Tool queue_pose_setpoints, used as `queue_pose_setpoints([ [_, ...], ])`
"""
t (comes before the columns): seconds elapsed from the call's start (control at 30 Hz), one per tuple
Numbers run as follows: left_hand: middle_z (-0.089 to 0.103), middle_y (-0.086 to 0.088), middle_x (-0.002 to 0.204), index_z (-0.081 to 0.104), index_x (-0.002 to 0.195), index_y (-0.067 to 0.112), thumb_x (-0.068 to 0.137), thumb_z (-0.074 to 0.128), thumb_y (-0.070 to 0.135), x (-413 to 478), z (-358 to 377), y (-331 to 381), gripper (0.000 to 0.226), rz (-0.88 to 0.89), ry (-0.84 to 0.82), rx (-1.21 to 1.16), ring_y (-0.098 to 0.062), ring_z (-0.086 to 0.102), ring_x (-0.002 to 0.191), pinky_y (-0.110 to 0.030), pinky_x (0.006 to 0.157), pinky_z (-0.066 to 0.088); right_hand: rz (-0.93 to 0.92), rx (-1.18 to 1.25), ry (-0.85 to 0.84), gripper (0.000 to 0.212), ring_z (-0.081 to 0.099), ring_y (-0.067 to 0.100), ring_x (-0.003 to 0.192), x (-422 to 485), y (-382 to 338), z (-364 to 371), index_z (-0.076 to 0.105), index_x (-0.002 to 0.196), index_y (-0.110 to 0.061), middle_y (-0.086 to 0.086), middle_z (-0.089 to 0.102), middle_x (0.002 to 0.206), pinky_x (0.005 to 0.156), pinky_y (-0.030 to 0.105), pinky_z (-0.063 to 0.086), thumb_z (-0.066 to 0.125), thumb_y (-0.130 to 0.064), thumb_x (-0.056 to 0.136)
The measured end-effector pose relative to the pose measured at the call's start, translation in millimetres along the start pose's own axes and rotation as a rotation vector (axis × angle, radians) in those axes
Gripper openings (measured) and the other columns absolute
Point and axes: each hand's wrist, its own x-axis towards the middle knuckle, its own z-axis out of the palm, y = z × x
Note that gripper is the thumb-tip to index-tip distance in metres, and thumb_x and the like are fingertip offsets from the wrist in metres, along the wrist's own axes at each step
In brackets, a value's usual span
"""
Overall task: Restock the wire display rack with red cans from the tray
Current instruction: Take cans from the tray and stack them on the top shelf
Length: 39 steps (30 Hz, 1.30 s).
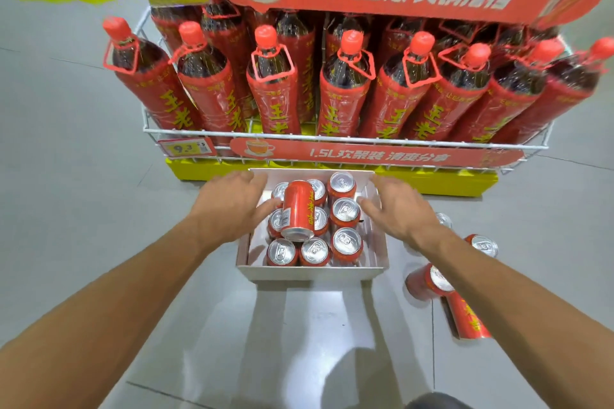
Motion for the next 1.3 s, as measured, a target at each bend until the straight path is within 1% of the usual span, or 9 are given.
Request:
queue_pose_setpoints([
  [0.17, 0.062, -0.007, 0.137, 0.046, 0.144, 0.018, 0.102, 0.025, 0.063, 7.6, -21.2, 23.2, 0.065, 0.105, 0.01, 0.093, -0.029, 0.057, 0.126, -0.043, 0.1, 0.045, -0.177, -0.132, 0.02, 0.048, 0.059, 0.032, 0.119, -6.1, -29.8, -9.5, 0.054, 0.134, -0.015, 0.008, 0.064, 0.129, 0.086, 0.041, 0.051, 0.053, -0.048, 0.099],
  [0.5, 0.065, -0.011, 0.126, 0.048, 0.139, 0.015, 0.102, 0.031, 0.062, 12.1, 12.2, 46.9, 0.062, 0.081, -0.085, 0.063, -0.032, 0.062, 0.114, -0.045, 0.092, 0.05, -0.089, -0.135, -0.063, 0.048, 0.063, 0.033, 0.108, -13.9, -24.0, 29.3, 0.057, 0.126, -0.008, 0.016, 0.066, 0.115, 0.085, 0.038, 0.051, 0.053, -0.048, 0.099],
  [0.6, 0.066, -0.012, 0.122, 0.05, 0.135, 0.014, 0.101, 0.038, 0.062, 26.4, 22.0, 53.9, 0.06, -0.005, -0.112, -0.102, -0.034, 0.065, 0.11, -0.043, 0.086, 0.052, -0.041, -0.141, -0.075, 0.051, 0.065, 0.033, 0.108, -5.8, -26.5, 39.6, 0.058, 0.126, -0.007, 0.016, 0.067, 0.118, 0.089, 0.039, 0.052, 0.054, -0.05, 0.099],
  [0.8, 0.062, -0.015, 0.123, 0.053, 0.13, 0.009, 0.091, 0.066, 0.052, 57.1, 41.7, 73.0, 0.059, -0.299, -0.153, -0.554, -0.035, 0.061, 0.115, -0.037, 0.085, 0.046, 0.079, -0.036, -0.016, 0.044, 0.068, 0.034, 0.096, 20.2, -31.6, 54.8, 0.065, 0.111, -0.008, 0.015, 0.071, 0.105, 0.082, 0.04, 0.056, 0.067, -0.046, 0.09],
  [0.93, 0.059, -0.005, 0.106, 0.057, 0.112, 0.017, 0.082, 0.08, 0.046, 62.6, 44.6, 71.4, 0.048, -0.425, -0.14, -0.787, -0.026, 0.059, 0.104, -0.032, 0.078, 0.042, 0.096, 0.092, 0.047, 0.047, 0.069, 0.034, 0.086, 21.3, -27.3, 64.6, 0.066, 0.106, -0.008, 0.014, 0.073, 0.097, 0.076, 0.043, 0.061, 0.073, -0.047, 0.082],
  [1.07, 0.067, -0.004, 0.113, 0.06, 0.128, 0.017, 0.074, 0.088, 0.039, 49.7, 46.2, 70.2, 0.065, -0.444, -0.082, -0.977, -0.025, 0.066, 0.105, -0.036, 0.085, 0.057, 0.128, 0.205, 0.098, 0.046, 0.066, 0.032, 0.078, 11.7, -19.5, 60.3, 0.064, 0.091, -0.012, 0.01, 0.072, 0.086, 0.066, 0.04, 0.056, 0.072, -0.055, 0.076],
  [1.13, 0.067, -0.001, 0.112, 0.06, 0.132, 0.018, 0.071, 0.091, 0.032, 39.6, 40.1, 69.5, 0.069, -0.401, -0.045, -1.078, -0.02, 0.067, 0.098, -0.031, 0.079, 0.058, 0.098, 0.277, 0.16, 0.042, 0.063, 0.025, 0.071, 5.2, -16.4, 46.0, 0.064, 0.083, -0.016, 0.002, 0.069, 0.076, 0.059, 0.035, 0.049, 0.072, -0.057, 0.075],
  [1.23, 0.07, 0.002, 0.11, 0.065, 0.128, 0.019, 0.067, 0.092, 0.024, 26.2, 20.2, 66.2, 0.067, -0.302, 0.015, -1.226, -0.015, 0.068, 0.096, -0.029, 0.08, 0.059, 0.021, 0.418, 0.273, 0.03, 0.062, 0.004, 0.067, -10.4, -19.7, 10.6, 0.069, 0.086, -0.024, -0.011, 0.067, 0.072, 0.059, 0.021, 0.047, 0.074, -0.053, 0.08],
  [1.3, 0.073, 0.001, 0.109, 0.066, 0.126, 0.018, 0.067, 0.093, 0.018, 19.9, -2.5, 63.2, 0.065, -0.251, 0.051, -1.314, -0.015, 0.07, 0.097, -0.031, 0.082, 0.061, -0.002, 0.545, 0.327, 0.027, 0.065, -0.002, 0.075, -19.9, -25.6, -16.0, 0.069, 0.094, -0.029, -0.016, 0.07, 0.081, 0.064, 0.014, 0.047, 0.076, -0.052, 0.082],
])
